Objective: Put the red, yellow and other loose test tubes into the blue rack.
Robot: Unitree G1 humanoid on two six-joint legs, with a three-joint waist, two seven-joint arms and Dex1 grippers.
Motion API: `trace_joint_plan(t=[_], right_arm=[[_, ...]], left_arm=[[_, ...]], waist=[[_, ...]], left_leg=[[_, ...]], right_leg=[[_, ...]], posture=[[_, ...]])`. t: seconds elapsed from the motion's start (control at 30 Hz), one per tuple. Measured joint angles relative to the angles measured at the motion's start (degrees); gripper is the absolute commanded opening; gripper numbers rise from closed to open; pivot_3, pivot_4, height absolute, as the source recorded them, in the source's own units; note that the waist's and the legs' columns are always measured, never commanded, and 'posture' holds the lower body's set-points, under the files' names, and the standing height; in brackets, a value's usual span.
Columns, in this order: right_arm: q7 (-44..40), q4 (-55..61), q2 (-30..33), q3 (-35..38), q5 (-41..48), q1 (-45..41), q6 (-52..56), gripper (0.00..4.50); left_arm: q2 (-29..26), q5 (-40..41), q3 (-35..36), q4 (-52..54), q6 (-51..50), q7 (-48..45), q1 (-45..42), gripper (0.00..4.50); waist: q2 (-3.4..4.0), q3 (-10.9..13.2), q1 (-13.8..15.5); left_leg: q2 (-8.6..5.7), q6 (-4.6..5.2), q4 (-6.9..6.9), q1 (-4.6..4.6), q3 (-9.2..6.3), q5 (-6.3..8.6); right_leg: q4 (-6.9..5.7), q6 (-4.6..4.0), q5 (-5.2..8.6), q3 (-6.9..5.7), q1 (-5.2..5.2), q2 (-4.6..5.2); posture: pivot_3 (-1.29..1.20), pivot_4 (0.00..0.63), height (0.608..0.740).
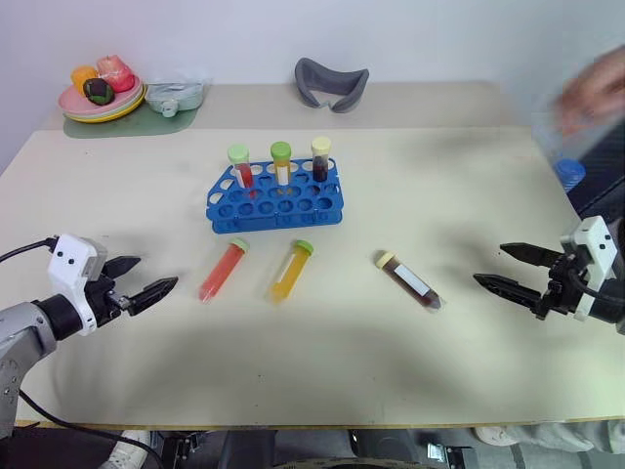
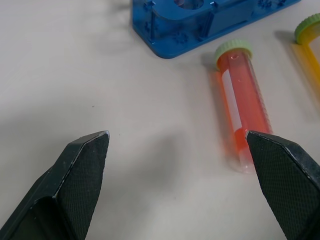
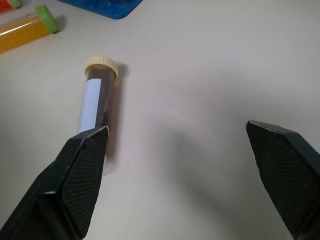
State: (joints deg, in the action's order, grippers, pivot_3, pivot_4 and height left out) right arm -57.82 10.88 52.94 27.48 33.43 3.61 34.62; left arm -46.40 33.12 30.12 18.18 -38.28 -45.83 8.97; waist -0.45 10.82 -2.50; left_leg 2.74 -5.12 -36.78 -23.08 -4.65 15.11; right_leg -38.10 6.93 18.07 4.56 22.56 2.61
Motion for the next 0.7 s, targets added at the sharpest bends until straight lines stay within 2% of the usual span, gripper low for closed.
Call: trace_joint_plan(t=[0.43, 0.7], right_arm=[[0.3, -1.1, 0.0, -4.3, -0.1, -5.2, 0.4, 4.50], [6.4, 6.4, 0.1, -7.5, 1.2, -10.1, 9.9, 4.50]], left_arm=[[0.5, 0.8, 0.2, 2.3, -0.2, 2.5, 0.3, 4.48], [3.7, 2.6, -3.3, 6.7, -0.5, 4.8, -3.0, 4.48]], waist=[[0.00, 0.0, 0.0], [0.00, 0.0, 0.1]], left_leg=[[0.00, 0.00, 0.00, 0.02, 0.01, 0.00], [0.01, -0.01, -0.02, 0.01, 0.00, 0.00]], right_leg=[[-0.01, 0.00, 0.00, 0.01, -0.01, 0.01], [-0.02, 0.00, -0.01, 0.01, -0.01, 0.00]], posture=[[0.00, 0.150, 0.740], [0.00, 0.150, 0.740]])
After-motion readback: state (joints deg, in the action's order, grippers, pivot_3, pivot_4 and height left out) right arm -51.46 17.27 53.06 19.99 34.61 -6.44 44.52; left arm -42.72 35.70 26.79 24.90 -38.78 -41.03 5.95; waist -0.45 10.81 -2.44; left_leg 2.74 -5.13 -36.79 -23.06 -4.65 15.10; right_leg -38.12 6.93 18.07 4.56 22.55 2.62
